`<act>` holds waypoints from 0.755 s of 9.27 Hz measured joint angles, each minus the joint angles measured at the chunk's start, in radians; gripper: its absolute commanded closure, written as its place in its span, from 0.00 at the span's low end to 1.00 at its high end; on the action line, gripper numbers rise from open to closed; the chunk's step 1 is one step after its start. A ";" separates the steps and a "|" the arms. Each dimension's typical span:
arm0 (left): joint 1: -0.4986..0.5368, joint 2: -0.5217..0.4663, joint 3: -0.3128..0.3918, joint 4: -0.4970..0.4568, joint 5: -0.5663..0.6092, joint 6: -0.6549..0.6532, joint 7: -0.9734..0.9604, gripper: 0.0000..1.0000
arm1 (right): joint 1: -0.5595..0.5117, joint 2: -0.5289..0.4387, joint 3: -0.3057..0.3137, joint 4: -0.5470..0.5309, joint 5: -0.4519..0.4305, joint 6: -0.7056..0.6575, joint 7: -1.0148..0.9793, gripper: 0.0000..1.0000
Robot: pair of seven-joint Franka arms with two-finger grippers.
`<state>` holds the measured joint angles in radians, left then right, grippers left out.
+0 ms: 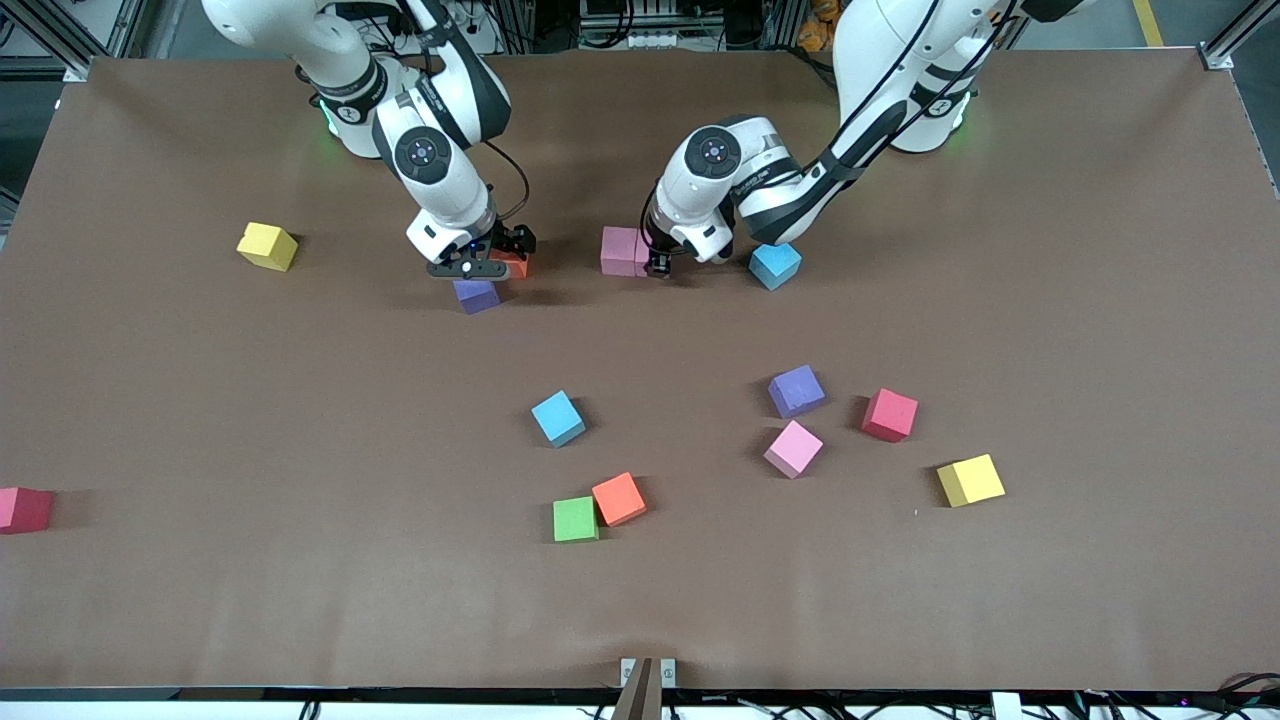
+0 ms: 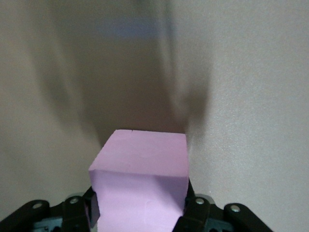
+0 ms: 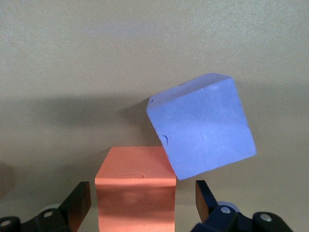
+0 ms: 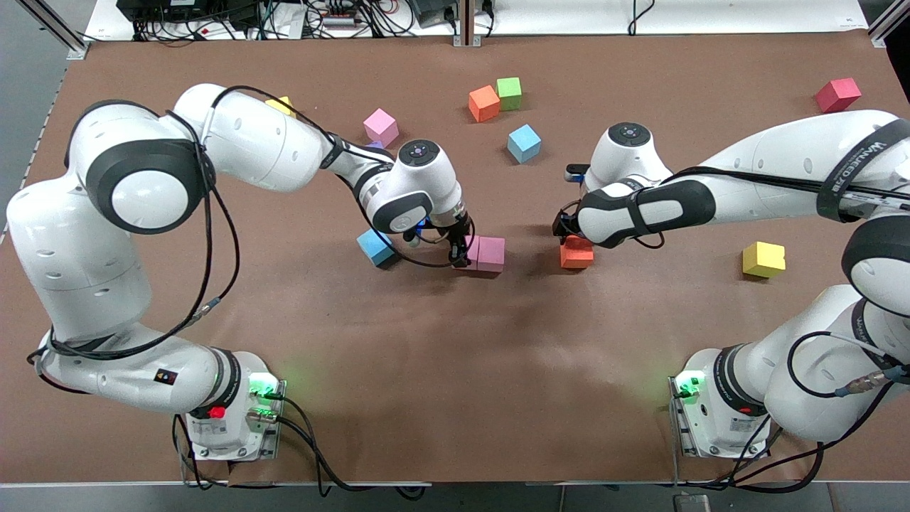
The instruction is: Form number 2 with 11 blocks
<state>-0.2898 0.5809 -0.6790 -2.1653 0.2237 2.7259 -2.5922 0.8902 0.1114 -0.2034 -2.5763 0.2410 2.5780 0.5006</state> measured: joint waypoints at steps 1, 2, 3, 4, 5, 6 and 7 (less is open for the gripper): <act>0.000 0.000 0.000 0.000 0.000 0.000 0.000 0.20 | 0.002 0.006 0.006 0.000 0.000 0.006 0.000 0.12; 0.000 0.000 0.000 0.000 0.000 0.000 0.000 0.20 | 0.002 0.012 0.008 0.000 0.000 0.014 0.000 0.29; -0.004 0.002 0.000 0.000 0.000 -0.005 0.000 0.20 | 0.002 0.018 0.009 0.000 0.000 0.018 0.000 0.50; -0.016 0.005 -0.001 0.001 0.000 -0.019 0.000 0.20 | 0.002 0.023 0.009 0.000 0.000 0.020 0.000 0.60; -0.025 0.005 -0.001 0.005 0.000 -0.045 -0.002 0.20 | 0.002 0.027 0.010 0.000 0.000 0.021 0.000 0.77; -0.026 0.005 -0.001 0.013 0.000 -0.074 -0.003 0.20 | 0.002 0.024 0.009 0.001 0.000 0.020 0.000 0.90; -0.024 0.004 0.000 0.022 0.000 -0.102 -0.005 0.20 | 0.002 0.024 0.009 0.001 0.000 0.020 0.000 0.99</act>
<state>-0.3134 0.5846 -0.6794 -2.1435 0.2237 2.6242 -2.5973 0.8926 0.1353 -0.1939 -2.5758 0.2411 2.5977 0.5006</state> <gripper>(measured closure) 0.194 0.392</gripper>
